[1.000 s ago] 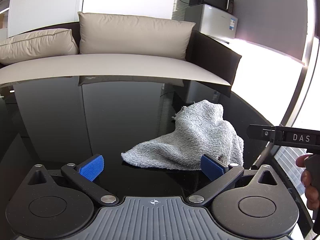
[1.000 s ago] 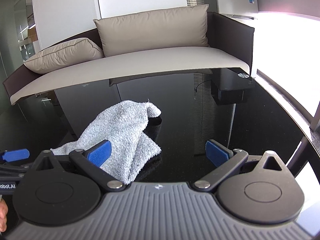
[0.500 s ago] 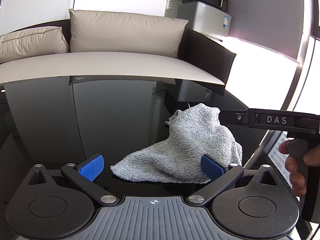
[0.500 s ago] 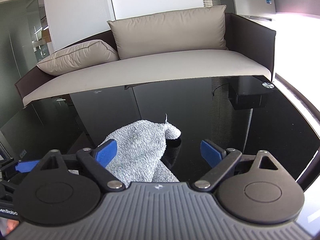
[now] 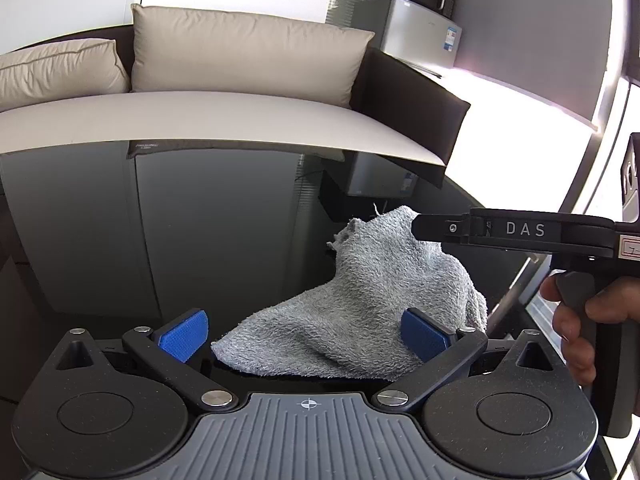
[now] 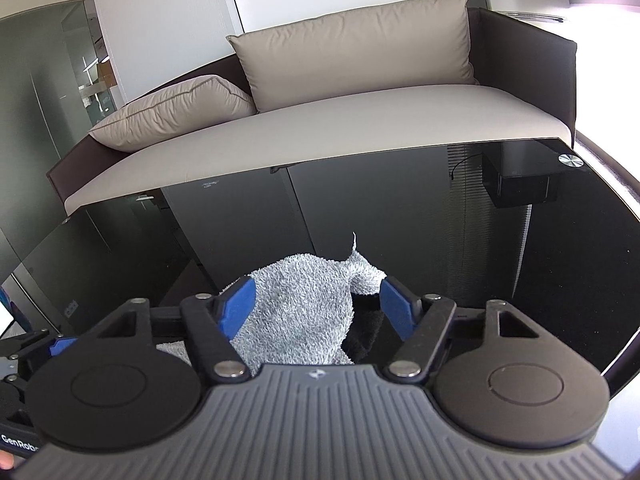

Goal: Fold towel
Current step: 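Lower the right gripper onto the grey towel and close on its edge, then lift the towel edge with the right gripper while the left gripper closes on another edge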

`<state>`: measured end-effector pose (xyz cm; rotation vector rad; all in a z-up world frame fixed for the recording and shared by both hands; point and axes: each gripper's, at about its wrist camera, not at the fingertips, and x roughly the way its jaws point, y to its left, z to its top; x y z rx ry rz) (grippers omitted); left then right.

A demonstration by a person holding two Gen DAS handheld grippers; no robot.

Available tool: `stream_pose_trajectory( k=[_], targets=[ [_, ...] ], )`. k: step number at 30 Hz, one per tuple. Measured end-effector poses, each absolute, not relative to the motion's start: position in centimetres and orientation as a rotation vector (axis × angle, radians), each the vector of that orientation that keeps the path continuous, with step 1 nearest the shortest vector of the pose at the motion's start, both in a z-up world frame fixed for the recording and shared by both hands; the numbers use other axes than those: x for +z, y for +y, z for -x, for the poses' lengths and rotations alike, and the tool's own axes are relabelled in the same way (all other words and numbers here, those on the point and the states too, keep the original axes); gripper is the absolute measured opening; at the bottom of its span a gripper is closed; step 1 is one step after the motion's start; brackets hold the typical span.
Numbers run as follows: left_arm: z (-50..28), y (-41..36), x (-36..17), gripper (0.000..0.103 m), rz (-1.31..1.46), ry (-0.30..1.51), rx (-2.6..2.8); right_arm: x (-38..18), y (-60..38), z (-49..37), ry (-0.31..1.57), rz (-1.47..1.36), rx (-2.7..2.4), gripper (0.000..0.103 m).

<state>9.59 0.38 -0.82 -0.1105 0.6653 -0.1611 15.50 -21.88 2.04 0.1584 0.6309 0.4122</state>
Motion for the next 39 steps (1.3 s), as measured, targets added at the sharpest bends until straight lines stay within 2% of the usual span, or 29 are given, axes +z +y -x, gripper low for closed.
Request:
stream_pose_trajectory(
  k=[1,4,7,10,15,16,19,24,39],
  targets=[
    [-9.6,0.4,-0.9,0.097,0.113,0.668,-0.163,2.1,-21.6,-15.9,0.633,-0.156,0.420,0.055],
    [-9.6,0.6,-0.9,0.087,0.121,0.667,-0.167,1.9,-21.1,-16.4,0.641,-0.147,0.435,0.049],
    [-9.7,0.8,-1.0,0.087,0.131,0.677,-0.174,1.8,-20.8,-16.5,0.639,-0.133,0.441,0.038],
    [-9.7,0.8,-1.3,0.081,0.135,0.685,-0.179,1.7,-20.6,-16.5,0.642,-0.124,0.451,0.027],
    [-9.8,1.0,-1.4,0.077,0.141,0.686,-0.180,1.4,-20.4,-16.6,0.640,-0.117,0.446,0.017],
    [-9.8,1.1,-1.4,0.073,0.144,0.687,-0.180,1.4,-20.5,-16.5,0.637,-0.119,0.442,0.016],
    [-9.7,1.3,-1.6,0.060,0.145,0.694,-0.181,1.5,-20.7,-16.4,0.632,-0.120,0.436,0.013],
    [-9.6,1.9,-1.5,0.047,0.154,0.689,-0.175,1.8,-21.3,-15.7,0.624,-0.118,0.433,0.010],
    [-9.7,4.8,-1.0,0.045,0.239,0.686,-0.094,2.2,-22.1,-11.6,0.683,-0.099,0.438,0.011]
  ],
)
